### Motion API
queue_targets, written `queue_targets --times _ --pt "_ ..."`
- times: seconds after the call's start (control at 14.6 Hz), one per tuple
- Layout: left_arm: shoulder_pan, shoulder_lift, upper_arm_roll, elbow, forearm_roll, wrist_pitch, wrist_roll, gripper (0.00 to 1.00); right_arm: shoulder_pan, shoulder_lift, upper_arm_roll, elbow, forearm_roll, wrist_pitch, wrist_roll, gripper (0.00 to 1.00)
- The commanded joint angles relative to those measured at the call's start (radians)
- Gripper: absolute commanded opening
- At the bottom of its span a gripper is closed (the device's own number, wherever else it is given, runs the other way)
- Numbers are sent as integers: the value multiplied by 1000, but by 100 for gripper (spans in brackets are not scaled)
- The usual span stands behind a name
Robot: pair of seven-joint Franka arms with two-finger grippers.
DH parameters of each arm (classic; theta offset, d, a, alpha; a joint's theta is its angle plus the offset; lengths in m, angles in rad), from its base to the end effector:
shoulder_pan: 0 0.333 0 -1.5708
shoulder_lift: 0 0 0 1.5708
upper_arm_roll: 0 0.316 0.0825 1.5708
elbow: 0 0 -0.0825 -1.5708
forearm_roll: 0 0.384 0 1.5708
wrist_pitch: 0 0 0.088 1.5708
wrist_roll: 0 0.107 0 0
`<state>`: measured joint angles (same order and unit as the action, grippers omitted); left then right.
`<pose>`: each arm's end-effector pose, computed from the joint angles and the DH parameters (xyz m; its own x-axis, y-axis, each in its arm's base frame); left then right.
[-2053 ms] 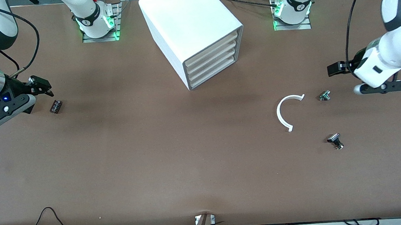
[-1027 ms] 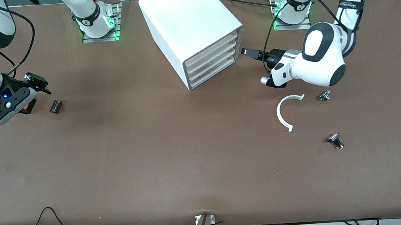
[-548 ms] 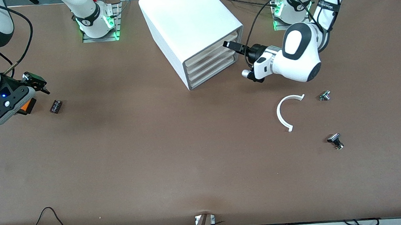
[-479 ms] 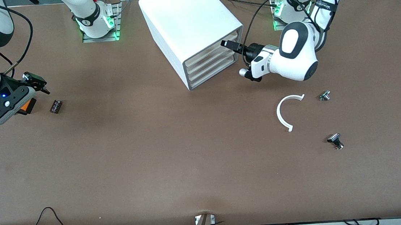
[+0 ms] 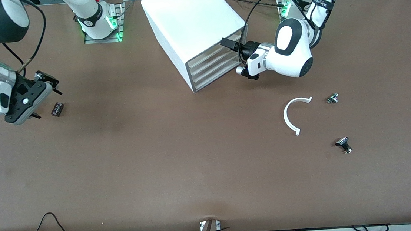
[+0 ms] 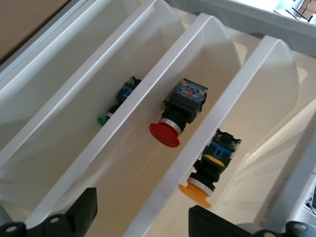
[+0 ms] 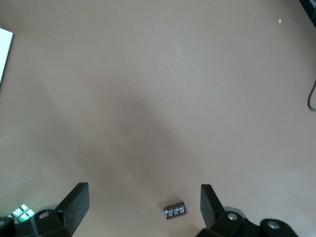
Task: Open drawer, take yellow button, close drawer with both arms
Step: 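Pull the drawer open with the left gripper while the right gripper approaches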
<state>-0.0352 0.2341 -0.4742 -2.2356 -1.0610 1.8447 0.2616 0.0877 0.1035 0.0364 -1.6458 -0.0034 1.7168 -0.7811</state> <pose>0.4027 -0.3047 0.2792 0.7861 -0.3710 -0.4944 0.1875 -0.6191 0.7626 0.5873 0.0720 0.5420 0.6168 0.7868 -0.0227 0.7864 -0.6172 -0.0231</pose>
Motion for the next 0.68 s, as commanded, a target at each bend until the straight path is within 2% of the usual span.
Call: queue_targets --times 0.0,0.41,0.62 --pt "-8 -10 -27 -38 -31 10 27 82 36 71 -4 84 2 -8 -14 100" --pt "6 1 12 11 -22 51 53 84 75 100 -6 118 -3 -8 -3 100" --pt "6 57 75 36 -19 27 262 84 96 101 -4 126 -1 -8 -10 100"
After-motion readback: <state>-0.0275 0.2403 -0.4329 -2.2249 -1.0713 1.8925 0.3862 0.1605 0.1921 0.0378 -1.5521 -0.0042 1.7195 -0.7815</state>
